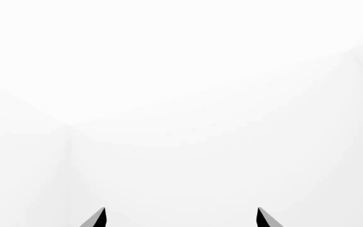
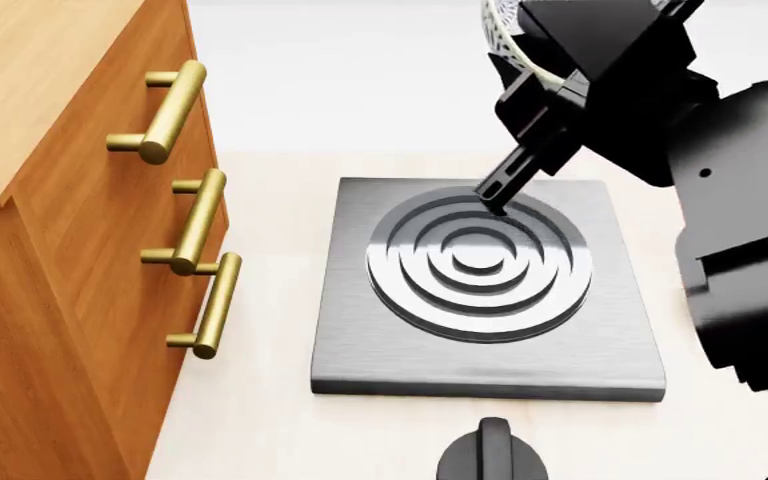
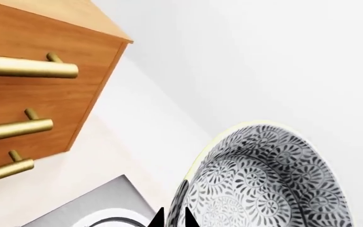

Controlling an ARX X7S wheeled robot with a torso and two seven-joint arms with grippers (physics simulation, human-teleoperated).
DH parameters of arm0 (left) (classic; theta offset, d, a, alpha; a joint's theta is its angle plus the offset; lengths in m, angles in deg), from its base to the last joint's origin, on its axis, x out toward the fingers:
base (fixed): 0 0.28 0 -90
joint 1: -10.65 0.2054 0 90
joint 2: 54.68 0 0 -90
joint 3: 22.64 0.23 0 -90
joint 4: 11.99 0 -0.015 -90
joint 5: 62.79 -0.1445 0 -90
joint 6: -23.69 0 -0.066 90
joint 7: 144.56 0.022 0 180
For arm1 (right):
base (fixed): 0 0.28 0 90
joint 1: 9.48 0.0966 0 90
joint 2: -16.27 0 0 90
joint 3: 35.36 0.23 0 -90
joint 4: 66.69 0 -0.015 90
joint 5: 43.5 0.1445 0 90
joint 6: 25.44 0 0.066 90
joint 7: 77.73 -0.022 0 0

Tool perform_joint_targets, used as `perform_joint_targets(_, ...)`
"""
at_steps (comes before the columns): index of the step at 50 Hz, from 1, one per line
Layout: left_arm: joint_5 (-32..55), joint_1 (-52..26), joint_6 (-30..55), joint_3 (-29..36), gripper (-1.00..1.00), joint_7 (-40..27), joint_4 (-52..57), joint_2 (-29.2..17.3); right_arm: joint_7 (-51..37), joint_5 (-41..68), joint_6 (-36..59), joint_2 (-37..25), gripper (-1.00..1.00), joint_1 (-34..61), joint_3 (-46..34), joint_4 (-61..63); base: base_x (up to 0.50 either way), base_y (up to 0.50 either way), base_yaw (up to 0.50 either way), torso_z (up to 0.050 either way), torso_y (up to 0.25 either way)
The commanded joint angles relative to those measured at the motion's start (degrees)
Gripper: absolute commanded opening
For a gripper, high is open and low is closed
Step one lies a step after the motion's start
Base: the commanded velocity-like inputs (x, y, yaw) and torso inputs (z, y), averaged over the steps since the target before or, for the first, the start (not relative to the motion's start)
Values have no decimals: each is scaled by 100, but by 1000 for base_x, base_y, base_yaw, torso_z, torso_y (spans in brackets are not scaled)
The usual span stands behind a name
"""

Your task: Put the bowl on the stove.

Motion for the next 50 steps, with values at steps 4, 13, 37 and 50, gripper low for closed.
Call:
perform_joint_targets(4, -73, 14, -136, -211, 100, 157, -2, 193, 435, -437, -1592, 999, -100, 837, -213, -2533, 0, 0, 0, 0, 0)
perform_joint_targets(13, -79, 3, -133, -174, 100, 138, -4, 186, 519, -582, -3233, 1847, -100, 1695, -300, -5469, 0, 0, 0, 0, 0)
perform_joint_targets(37, -118, -41, -140, -75, 100, 145, -10, 236, 315, -936, -2679, 2148, -100, 1194, 353, -5488, 0, 0, 0, 0, 1)
perform_joint_targets(50, -130, -50, -139, -45, 100, 122, -10, 216, 299, -997, -2353, 2222, -100, 949, 445, -5489, 0, 0, 0, 0, 0)
